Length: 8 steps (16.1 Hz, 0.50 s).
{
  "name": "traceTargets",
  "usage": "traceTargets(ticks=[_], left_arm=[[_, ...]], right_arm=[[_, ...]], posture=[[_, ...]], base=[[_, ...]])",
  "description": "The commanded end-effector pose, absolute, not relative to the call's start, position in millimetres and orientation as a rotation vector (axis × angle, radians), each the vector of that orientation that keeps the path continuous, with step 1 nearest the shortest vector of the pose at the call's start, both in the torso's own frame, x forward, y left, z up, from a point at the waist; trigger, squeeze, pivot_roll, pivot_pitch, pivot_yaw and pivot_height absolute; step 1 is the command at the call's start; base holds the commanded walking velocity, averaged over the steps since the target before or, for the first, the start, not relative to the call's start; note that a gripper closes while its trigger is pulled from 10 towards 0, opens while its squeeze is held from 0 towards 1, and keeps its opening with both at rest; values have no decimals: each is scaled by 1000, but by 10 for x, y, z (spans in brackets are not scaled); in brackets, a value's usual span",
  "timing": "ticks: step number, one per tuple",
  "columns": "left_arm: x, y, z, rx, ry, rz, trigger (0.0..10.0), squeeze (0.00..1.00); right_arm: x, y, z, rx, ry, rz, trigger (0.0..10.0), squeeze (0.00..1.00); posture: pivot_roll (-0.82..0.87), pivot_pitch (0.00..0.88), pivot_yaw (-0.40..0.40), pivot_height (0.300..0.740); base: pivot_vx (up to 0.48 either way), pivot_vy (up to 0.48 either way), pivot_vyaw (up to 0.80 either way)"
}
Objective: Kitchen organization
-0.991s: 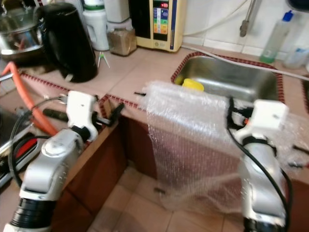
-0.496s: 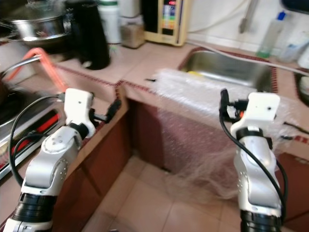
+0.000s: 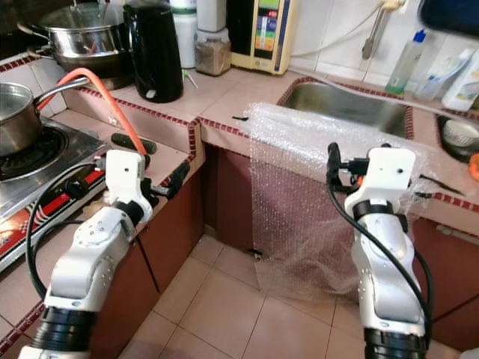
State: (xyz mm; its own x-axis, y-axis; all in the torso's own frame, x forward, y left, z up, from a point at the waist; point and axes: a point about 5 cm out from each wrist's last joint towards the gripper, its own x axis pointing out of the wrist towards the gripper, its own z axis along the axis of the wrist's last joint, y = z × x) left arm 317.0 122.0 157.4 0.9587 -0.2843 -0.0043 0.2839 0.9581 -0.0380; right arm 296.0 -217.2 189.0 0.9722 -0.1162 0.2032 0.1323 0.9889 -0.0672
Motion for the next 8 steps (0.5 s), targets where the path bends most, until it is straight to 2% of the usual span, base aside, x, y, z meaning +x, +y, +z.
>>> traceTargets(ticks=[1,3,6,8], left_arm=[[3155,1228,1537,-28,15,-272,10000,0],[3139,1288,1533,-30,18,-248,10000,0],[3117,1401,1263,8,104,-232,10000,0],[3100,1488,780,-50,298,-185,10000,0]], right_arm=[[2971,-2146,1842,-76,-179,-110,10000,0],[2990,-2112,1825,-64,-169,-95,10000,0],[3012,-2063,1688,-55,-125,-67,10000,0],[3015,-2011,1263,-50,4,-26,10000,0]], posture=[[10,68,-50,740],[32,84,-54,740],[36,98,-53,740],[48,101,-55,740]], base=[[0,0,0],[0,0,0],[0,0,0],[0,0,0]])
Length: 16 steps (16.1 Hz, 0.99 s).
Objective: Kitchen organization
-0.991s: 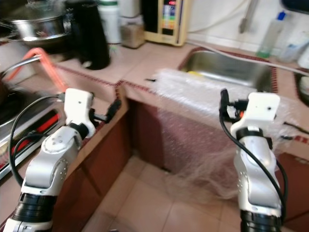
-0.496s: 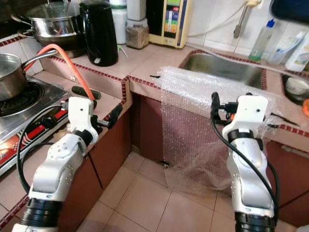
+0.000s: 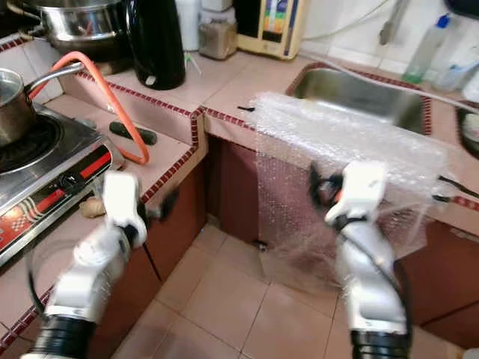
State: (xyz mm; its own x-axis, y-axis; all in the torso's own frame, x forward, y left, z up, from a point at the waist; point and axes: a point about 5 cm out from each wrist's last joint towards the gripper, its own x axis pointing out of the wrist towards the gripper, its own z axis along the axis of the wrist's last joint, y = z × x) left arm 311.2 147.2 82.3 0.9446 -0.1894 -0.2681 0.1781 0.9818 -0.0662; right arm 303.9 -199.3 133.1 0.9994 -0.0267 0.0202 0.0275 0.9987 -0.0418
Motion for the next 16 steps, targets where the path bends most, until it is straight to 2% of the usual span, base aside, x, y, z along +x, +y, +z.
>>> traceTargets(ticks=[1,4,5,10,13,14,15,16], left_arm=[[3082,1500,638,5,341,-197,10000,0],[2994,1545,201,143,496,-218,10000,0],[2914,1597,-16,167,606,-213,10000,0],[2570,1814,-402,329,857,-202,10000,0],[2426,1860,-510,304,931,-190,10000,0],[2389,1861,-536,273,945,-179,10000,0],[2375,1826,-549,200,948,-183,10000,0],[2384,1832,-542,219,937,-179,10000,0]], right_arm=[[3013,-2010,1106,-49,53,-25,10000,0],[2951,-1983,552,-4,243,-29,10000,0],[2873,-1978,239,19,361,-38,10000,0],[2542,-2058,-307,84,636,-88,10000,0],[2322,-2146,-490,145,741,-153,10000,0],[2245,-2146,-547,219,762,-176,10000,0],[2161,-2053,-625,276,799,-172,10000,0],[2182,-2058,-611,275,789,-177,10000,0]], posture=[[53,100,-57,740],[64,93,-74,740],[66,89,-86,740],[54,72,-102,740],[61,57,-100,740],[62,45,-109,740],[59,52,-106,740],[55,47,-101,740]], base=[[0,0,0],[0,0,0],[0,0,0],[0,0,0],[0,0,0],[0,0,0],[0,0,-800],[0,0,-800]])
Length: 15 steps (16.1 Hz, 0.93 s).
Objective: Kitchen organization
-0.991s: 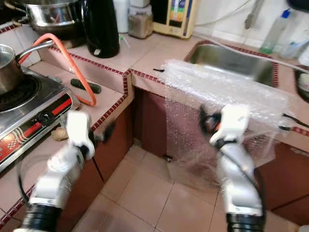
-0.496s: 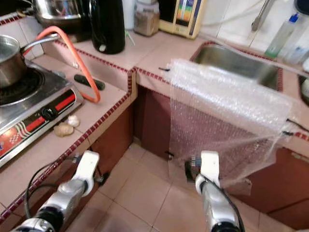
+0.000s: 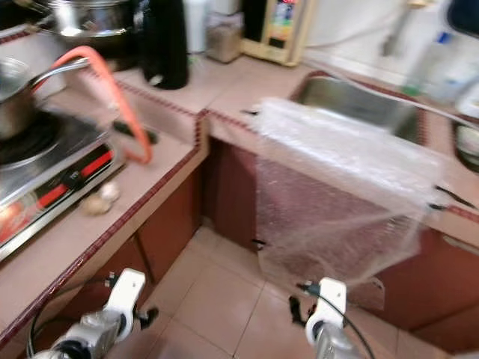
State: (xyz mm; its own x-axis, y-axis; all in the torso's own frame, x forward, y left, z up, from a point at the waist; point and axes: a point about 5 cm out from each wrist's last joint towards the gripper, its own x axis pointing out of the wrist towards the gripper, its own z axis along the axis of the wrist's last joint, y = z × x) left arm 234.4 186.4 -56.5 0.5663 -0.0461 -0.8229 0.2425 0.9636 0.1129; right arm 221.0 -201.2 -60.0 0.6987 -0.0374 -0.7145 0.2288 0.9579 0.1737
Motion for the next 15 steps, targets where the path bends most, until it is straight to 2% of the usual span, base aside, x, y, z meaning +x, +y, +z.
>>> traceTargets(ticks=[1,7,15], left_arm=[[2390,1835,-538,231,931,-177,10000,0],[2384,1843,-542,271,927,-185,10000,0],[2348,1897,-558,303,940,-200,10000,0]], right_arm=[[2195,-2067,-602,268,785,-176,10000,0],[2175,-2086,-613,257,797,-164,10000,0],[2167,-2042,-623,300,781,-180,10000,0]], posture=[[47,49,-95,740],[8,41,-91,740],[-25,49,-33,740]], base=[[0,0,-800],[0,0,-771],[0,0,-774]])
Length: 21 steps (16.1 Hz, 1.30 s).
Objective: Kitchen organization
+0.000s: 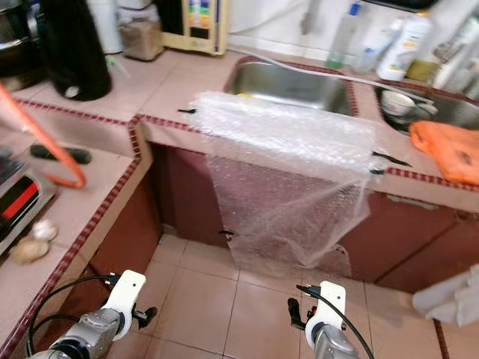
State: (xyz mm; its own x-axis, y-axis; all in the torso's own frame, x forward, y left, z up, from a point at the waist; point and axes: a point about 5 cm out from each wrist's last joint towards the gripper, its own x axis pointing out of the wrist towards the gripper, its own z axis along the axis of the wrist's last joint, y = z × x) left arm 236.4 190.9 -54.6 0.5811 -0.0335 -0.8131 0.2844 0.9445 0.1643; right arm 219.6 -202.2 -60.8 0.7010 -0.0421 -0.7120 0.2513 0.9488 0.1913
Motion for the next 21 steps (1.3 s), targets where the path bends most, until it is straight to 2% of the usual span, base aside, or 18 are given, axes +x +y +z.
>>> traceTargets(ticks=[1,11,21], left_arm=[[2344,1907,-559,314,942,-203,10000,0],[2370,1952,-535,342,930,-208,10000,0],[2443,1927,-488,368,897,-217,10000,0]], right_arm=[[2161,-2036,-627,310,779,-185,10000,0],[2163,-1953,-639,320,785,-156,10000,0],[2164,-1952,-638,295,787,-141,10000,0]], posture=[[-24,50,-28,740],[-6,42,-18,740],[-13,45,-17,740]], base=[[0,0,-775],[0,0,-770],[0,-307,0]])
